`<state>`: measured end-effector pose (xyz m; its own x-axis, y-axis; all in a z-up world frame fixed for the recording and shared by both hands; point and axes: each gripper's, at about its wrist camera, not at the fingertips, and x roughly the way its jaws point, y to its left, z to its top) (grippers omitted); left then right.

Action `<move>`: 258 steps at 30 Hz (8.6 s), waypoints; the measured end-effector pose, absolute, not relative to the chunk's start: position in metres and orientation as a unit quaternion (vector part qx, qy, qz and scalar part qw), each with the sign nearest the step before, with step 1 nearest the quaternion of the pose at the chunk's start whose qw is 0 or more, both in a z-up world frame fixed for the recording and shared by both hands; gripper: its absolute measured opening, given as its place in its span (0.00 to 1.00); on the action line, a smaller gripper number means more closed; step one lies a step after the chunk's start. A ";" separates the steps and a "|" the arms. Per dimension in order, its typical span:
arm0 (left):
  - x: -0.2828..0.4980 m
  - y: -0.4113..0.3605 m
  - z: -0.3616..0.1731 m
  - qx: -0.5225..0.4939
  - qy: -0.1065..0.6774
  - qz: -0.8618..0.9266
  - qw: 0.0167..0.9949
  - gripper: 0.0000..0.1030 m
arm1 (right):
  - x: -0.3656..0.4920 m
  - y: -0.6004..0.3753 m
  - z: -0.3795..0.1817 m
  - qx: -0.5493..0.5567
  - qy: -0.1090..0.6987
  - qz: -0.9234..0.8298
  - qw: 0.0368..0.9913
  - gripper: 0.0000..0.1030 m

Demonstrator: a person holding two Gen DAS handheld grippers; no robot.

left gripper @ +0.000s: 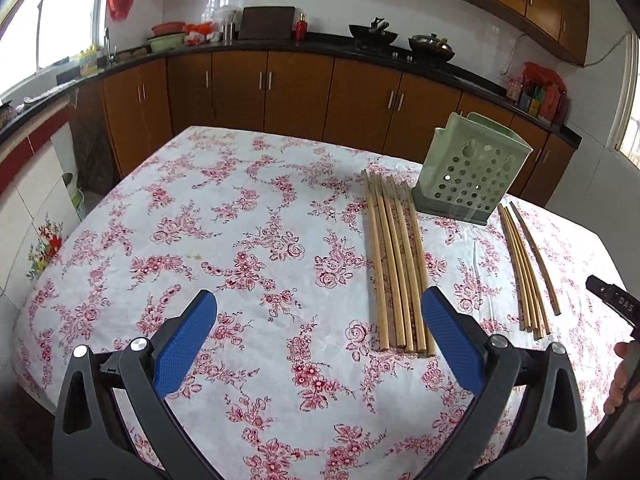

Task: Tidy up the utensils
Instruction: 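Grasp one bamboo chopstick with the right tool while the left tool grasps another, then lift both held chopsticks and carry them over the green utensil holder, then open the right tool while the left tool opens, dropping chopsticks into the holder, then move both tools back down to the chopsticks on the table, then grasp another chopstick with the right tool while the left tool grasps one too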

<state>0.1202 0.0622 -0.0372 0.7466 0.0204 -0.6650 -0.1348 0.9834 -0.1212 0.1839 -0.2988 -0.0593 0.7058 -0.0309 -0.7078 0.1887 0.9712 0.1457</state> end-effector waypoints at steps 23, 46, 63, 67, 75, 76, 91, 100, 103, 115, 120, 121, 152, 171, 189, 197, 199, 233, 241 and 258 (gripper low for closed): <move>0.206 0.024 -0.080 -0.049 0.465 -0.083 0.880 0.15 | 0.262 -0.282 -0.109 0.053 0.434 -0.066 0.897 0.09; 0.271 0.069 -0.090 -0.053 0.436 -0.029 0.898 0.08 | 0.278 -0.305 -0.114 0.068 0.422 -0.097 0.899 0.08; 0.237 0.068 -0.092 -0.039 0.423 -0.033 0.905 0.09 | 0.263 -0.303 -0.113 0.053 0.419 -0.099 0.901 0.09; 0.231 0.065 -0.093 -0.031 0.424 -0.026 0.905 0.09 | 0.252 -0.303 -0.112 0.048 0.419 -0.095 0.902 0.09; 0.213 0.069 -0.076 -0.032 0.419 -0.019 0.907 0.07 | 0.229 -0.307 -0.083 0.060 0.388 -0.080 0.916 0.08; 0.210 0.072 -0.068 -0.036 0.409 -0.021 0.911 0.07 | 0.224 -0.307 -0.073 0.057 0.375 -0.078 0.922 0.08; 0.194 0.090 0.071 -0.074 0.253 -0.019 0.965 0.07 | 0.195 -0.315 0.048 0.073 0.228 -0.058 0.969 0.08; 0.213 0.088 0.106 -0.066 0.232 -0.013 0.970 0.07 | 0.211 -0.316 0.085 0.071 0.202 -0.050 0.975 0.08; 0.213 0.083 0.128 -0.064 0.212 -0.023 0.975 0.07 | 0.213 -0.316 0.113 0.081 0.176 -0.038 0.980 0.08; 0.207 0.040 0.212 -0.078 0.125 -0.089 0.985 0.07 | 0.209 -0.297 0.208 0.130 0.078 0.057 0.987 0.08; 0.217 0.018 0.201 -0.084 0.147 -0.111 0.979 0.07 | 0.225 -0.273 0.202 0.114 0.106 0.076 0.985 0.08; 0.222 0.013 0.194 -0.081 0.155 -0.112 0.978 0.07 | 0.228 -0.269 0.198 0.111 0.113 0.077 0.984 0.08; 0.215 0.058 0.138 -0.113 0.200 -0.039 0.972 0.31 | 0.226 -0.300 0.096 0.131 0.202 -0.023 0.970 0.34; 0.197 0.079 -0.051 -0.112 0.393 -0.027 0.912 0.31 | 0.249 -0.254 -0.109 0.077 0.437 0.008 0.896 0.18; 0.209 0.017 -0.086 -0.070 0.447 -0.093 0.887 0.20 | 0.242 -0.300 -0.109 0.078 0.429 -0.099 0.895 0.08; 0.218 0.019 -0.091 -0.049 0.448 -0.050 0.891 0.12 | 0.240 -0.296 -0.107 0.071 0.428 -0.092 0.896 0.08; 0.220 0.024 -0.091 -0.053 0.447 -0.044 0.892 0.12 | 0.238 -0.294 -0.107 0.069 0.427 -0.092 0.897 0.08; 0.228 0.062 -0.094 -0.048 0.422 0.008 0.905 0.09 | 0.254 -0.288 -0.107 0.051 0.423 -0.067 0.902 0.09; 0.229 0.064 -0.094 -0.048 0.422 0.007 0.905 0.09 | 0.251 -0.290 -0.108 0.056 0.422 -0.065 0.903 0.09; 0.228 0.062 -0.095 -0.039 0.423 0.009 0.905 0.10 | 0.251 -0.290 -0.107 0.055 0.422 -0.066 0.903 0.09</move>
